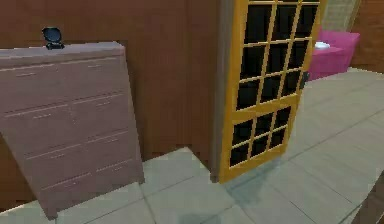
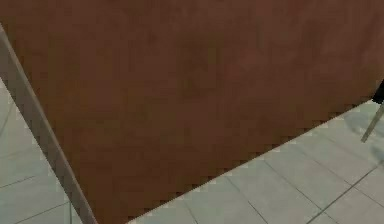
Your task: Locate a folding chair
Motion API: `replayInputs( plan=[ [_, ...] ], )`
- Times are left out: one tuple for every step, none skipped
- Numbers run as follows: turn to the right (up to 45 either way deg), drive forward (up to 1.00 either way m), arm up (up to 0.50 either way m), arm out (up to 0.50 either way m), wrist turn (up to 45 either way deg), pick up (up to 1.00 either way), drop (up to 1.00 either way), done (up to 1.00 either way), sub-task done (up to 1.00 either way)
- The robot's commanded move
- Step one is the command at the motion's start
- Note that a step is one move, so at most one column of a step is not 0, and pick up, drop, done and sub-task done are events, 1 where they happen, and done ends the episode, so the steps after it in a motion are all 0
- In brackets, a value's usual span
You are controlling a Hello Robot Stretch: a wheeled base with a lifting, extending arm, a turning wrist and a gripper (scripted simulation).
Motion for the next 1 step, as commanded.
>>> replayInputs(
  plan=[
    [45.0, 0.0, 0.0, 0.0, 0.0, 0.0, 0.0, 0.0, 0.0]
  ],
)
